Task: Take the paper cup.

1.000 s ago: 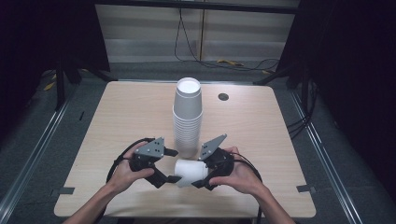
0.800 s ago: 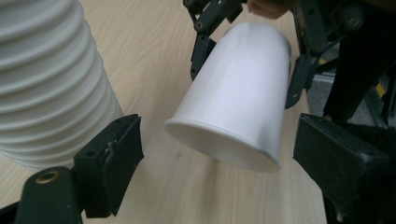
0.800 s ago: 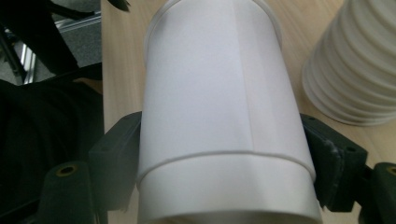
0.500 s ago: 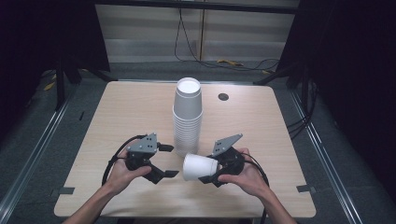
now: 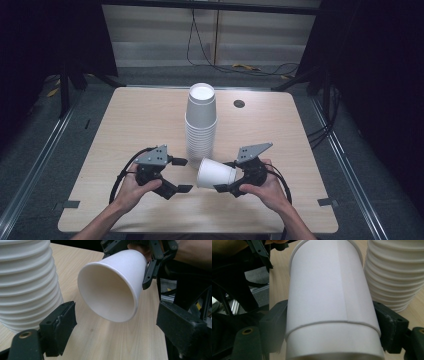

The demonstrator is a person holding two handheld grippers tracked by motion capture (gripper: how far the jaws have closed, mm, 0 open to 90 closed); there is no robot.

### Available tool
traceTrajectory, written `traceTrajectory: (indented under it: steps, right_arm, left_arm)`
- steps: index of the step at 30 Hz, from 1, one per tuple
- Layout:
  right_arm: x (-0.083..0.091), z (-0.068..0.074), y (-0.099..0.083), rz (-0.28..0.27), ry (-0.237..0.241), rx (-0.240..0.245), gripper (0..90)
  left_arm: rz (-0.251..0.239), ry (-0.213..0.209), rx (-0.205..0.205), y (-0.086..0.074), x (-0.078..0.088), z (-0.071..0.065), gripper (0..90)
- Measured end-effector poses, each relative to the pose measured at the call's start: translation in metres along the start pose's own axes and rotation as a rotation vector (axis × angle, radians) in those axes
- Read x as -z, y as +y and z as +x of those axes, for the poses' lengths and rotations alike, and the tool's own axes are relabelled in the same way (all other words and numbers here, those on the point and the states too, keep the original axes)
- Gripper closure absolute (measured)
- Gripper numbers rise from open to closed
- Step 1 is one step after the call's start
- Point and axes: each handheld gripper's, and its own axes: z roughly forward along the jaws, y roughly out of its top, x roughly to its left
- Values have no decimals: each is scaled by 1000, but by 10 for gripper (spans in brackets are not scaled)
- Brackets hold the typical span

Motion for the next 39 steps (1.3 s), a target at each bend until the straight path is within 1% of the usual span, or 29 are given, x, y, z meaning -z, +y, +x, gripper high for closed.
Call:
traceTrajectory:
  steps: [1, 2, 5, 6, 7, 9, 12, 13, 14, 16, 19, 23, 24, 25, 27, 29, 30, 32, 34, 36, 37, 39]
  right_arm:
    - [0, 0, -1, -12, -1, 1, 223]
    - [1, -2, -2, -42, -13, -17, 223]
    - [1, -5, -5, -78, -5, -42, 223]
    - [1, -5, -5, -78, -5, -42, 223]
    - [3, -7, -6, -96, -4, -51, 223]
    - [4, -7, -6, -108, 1, -54, 223]
    - [3, -7, -6, -125, 10, -55, 222]
    - [2, -7, -7, -148, 11, -54, 220]
    - [1, -7, -8, -153, 21, -55, 220]
    - [-1, -7, -9, -162, 26, -51, 220]
    - [-4, -7, -10, -181, 36, -49, 220]
    - [-5, -6, -10, -230, 53, -48, 220]
    - [-5, -6, -10, -238, 56, -49, 221]
    - [-5, -6, -11, -251, 71, -51, 221]
    - [-6, -5, -11, -266, 73, -47, 221]
    - [-8, -4, -11, -268, 84, -43, 221]
    - [-9, -3, -10, -268, 84, -42, 221]
    - [-10, -2, -10, -267, 88, -36, 222]
    - [-11, -1, -9, -264, 90, -32, 222]
    - [-11, -1, -9, -261, 96, -30, 222]
    - [-11, 0, -8, -261, 102, -32, 222]
    - [-12, 1, -8, -257, 108, -26, 223]
  left_arm:
    - [-5, 5, 6, 0, 0, 0, 158]
    - [-8, 9, 8, 0, 1, 0, 158]
    - [-19, 9, 13, 0, 2, 0, 158]
    - [-19, 9, 13, 0, 2, 0, 158]
    - [-24, 11, 12, 0, 2, 1, 158]
    - [-30, 10, 14, 0, 2, 1, 158]
    - [-46, 9, 32, 1, 2, 1, 157]
    - [-51, 18, 33, 1, 2, 1, 157]
    - [-53, 22, 34, 1, 2, 0, 157]
    - [-60, 21, 36, 2, 1, 0, 157]
    - [-74, 13, 41, 1, 0, 0, 157]
    - [-103, 8, 48, 1, -1, 0, 156]
    - [-119, 10, 50, 0, -1, -1, 156]
    - [-127, 10, 52, 0, -2, -1, 155]
    - [-137, 0, 58, 0, -2, -1, 155]
    - [-142, 0, 60, 0, -3, -1, 155]
    - [-153, -6, 64, 0, -3, -2, 155]
    - [-145, -11, 64, -1, -4, -2, 155]
    - [-141, 5, 67, -2, -5, -1, 155]
    - [-140, 17, 80, -2, -6, 0, 154]
    - [-138, 32, 89, -3, -7, 0, 154]
    - [-140, 5, 100, -4, -8, 3, 131]
